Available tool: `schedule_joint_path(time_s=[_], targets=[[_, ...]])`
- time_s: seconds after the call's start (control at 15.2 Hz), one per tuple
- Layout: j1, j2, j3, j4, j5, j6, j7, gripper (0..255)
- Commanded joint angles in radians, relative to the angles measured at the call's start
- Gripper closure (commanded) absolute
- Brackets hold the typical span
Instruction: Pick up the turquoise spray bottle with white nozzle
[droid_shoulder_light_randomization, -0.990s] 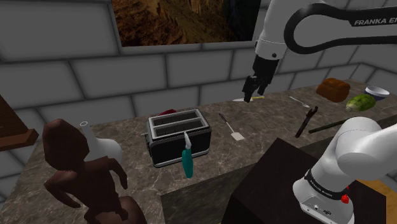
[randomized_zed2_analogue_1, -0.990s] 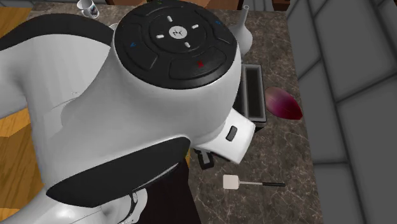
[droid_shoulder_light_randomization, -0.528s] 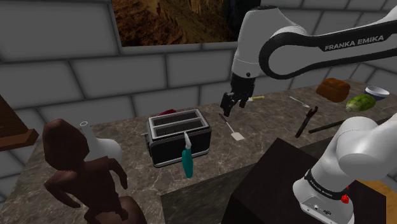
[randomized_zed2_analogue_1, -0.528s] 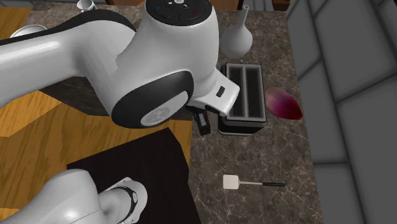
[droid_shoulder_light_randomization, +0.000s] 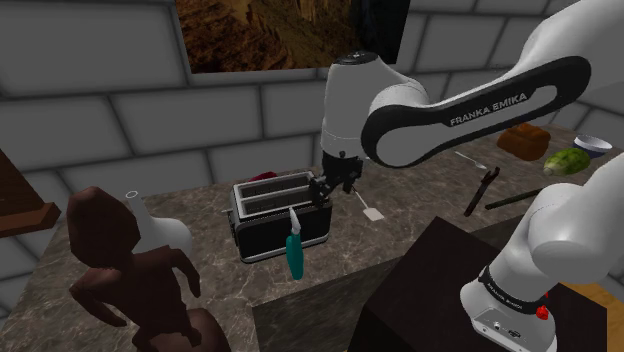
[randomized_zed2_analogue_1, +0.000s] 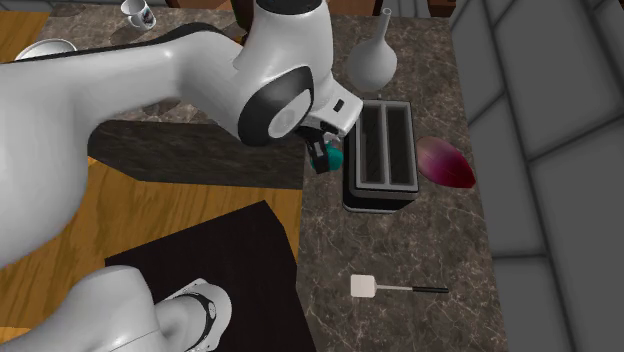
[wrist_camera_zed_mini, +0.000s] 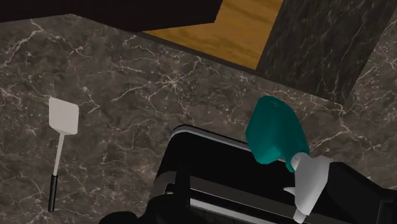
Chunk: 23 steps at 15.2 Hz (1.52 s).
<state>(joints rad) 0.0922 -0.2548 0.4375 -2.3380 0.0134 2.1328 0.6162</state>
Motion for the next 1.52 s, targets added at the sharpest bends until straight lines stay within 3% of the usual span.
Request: schedule_joint_path(time_s=[0.0, 0.4, 1.06, 1.12, 1.45], targets=[[-0.001, 0.073, 0.039, 0.029, -0.042, 0.036, 0.069, 0], [0.02, 0.333, 0.11, 0.177, -0.238, 0.084, 0.294, 0], [0.032, 0.401, 0.095, 0.143, -0.301, 0.17, 0.346, 0], [0.032, 0.401, 0.095, 0.144, -0.301, 0.169, 0.346, 255], [0.032, 0.402, 0.095, 0.145, -0.302, 0.169, 0.346, 255]])
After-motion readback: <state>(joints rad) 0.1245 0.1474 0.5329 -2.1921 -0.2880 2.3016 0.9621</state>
